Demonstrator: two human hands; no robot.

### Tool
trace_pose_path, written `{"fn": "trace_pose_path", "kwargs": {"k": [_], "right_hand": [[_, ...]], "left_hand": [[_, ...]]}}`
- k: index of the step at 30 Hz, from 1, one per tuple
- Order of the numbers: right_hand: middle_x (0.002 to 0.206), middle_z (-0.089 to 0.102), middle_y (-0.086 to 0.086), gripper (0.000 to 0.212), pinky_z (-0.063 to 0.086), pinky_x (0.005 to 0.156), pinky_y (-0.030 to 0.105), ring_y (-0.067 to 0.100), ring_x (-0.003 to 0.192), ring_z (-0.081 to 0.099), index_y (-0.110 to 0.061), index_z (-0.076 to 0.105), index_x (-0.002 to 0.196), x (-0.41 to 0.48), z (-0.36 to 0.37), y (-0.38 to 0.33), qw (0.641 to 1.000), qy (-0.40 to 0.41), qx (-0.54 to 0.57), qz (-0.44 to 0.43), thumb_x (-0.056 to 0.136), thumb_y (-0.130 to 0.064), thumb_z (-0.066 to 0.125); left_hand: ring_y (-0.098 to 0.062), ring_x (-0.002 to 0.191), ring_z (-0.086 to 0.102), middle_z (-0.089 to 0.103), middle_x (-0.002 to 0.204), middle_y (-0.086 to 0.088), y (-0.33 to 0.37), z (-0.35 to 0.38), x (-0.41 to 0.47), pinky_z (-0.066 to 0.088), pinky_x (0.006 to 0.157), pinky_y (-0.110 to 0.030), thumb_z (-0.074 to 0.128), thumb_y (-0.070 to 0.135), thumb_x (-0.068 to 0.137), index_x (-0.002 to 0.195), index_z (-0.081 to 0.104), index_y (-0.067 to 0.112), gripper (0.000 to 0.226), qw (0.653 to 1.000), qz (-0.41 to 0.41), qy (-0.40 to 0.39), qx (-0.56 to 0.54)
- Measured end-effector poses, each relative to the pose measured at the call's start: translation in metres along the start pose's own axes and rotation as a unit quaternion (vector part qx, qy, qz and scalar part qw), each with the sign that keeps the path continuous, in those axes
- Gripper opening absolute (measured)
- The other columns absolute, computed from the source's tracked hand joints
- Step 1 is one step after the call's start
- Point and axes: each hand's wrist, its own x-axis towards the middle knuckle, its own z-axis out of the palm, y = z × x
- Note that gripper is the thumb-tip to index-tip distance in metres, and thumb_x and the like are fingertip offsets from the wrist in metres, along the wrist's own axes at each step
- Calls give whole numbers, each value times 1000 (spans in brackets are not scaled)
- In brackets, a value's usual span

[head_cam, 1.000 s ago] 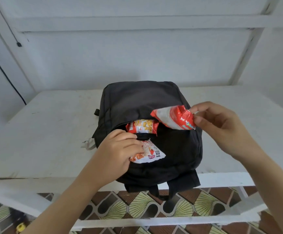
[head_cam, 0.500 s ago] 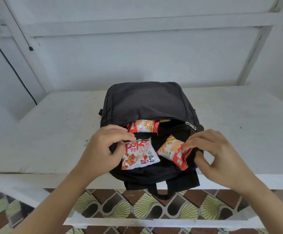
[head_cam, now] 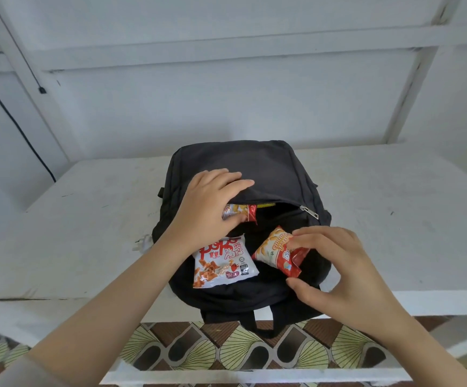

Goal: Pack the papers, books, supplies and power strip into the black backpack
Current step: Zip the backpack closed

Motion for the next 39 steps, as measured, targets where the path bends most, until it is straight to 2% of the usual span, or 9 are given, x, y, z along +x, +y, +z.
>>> {"fn": "trace_pose_path", "kwargs": {"k": [4,7,13,16,19,24,30,34,39], "right_hand": [[122,52,-22,36,48,86,19,9,120,49,-37,54,105,5,2,-2,996,33,85,-2,74,-50,65],[124,51,-23,33,48,88,16,8,122,48,-35,55,104,12,8,0,991,62,116,3,77,-53,63],[123,54,-19,35,53,90,34,7,121,50,-34,56,103,17,22,10,993,76,92,17,75,-55,63],[125,54,-14,34,53,89,33,8,120,50,-30,58,102,18,23,10,994,78,83,1,75,-47,68],[123,57,-7,34,51,91,31,11,119,52,-21,63,101,23,23,7,992,101,76,-17,75,-41,71],[120,59,-6,35,50,93,26,11,116,54,-17,66,99,35,23,-3,989,139,54,-22,75,-42,70],[117,60,-1,33,48,92,20,11,114,55,-14,66,97,50,23,-12,977,204,66,-15,76,-37,72],[117,63,3,36,47,94,31,19,110,58,-16,67,101,67,27,-11,984,172,-47,-14,78,-44,67],[127,59,12,25,20,107,57,32,120,43,-21,75,85,87,30,-7,948,163,-270,42,68,-39,80]], "left_hand": [[-28,122,52,59,128,-3,-2,1,1,20,104,-41,78,18,71,124,60,22,55,1000,19,6,10],[-18,127,46,57,131,6,-4,-2,2,13,108,-34,70,30,77,125,59,28,49,999,9,-8,-52],[-15,102,62,73,97,5,-2,-3,16,32,98,-33,68,21,82,94,75,20,14,993,8,70,-90],[3,92,57,73,90,4,-1,-9,30,42,93,-19,64,20,83,92,76,17,15,982,-7,123,-145],[8,90,53,74,89,0,2,-18,45,36,84,2,65,14,84,92,76,12,14,972,-21,161,-168],[1,82,61,74,90,0,3,-22,59,43,78,-5,65,15,85,93,75,12,13,969,-44,168,-178],[8,79,56,73,95,2,0,-27,65,38,74,4,65,17,86,96,75,15,14,965,-81,130,-213],[10,78,55,72,98,2,0,-28,66,38,74,4,65,18,87,98,74,16,15,961,-100,110,-234],[15,78,54,72,98,3,1,-28,63,36,74,6,65,18,86,97,74,17,14,956,-106,112,-248]]}}
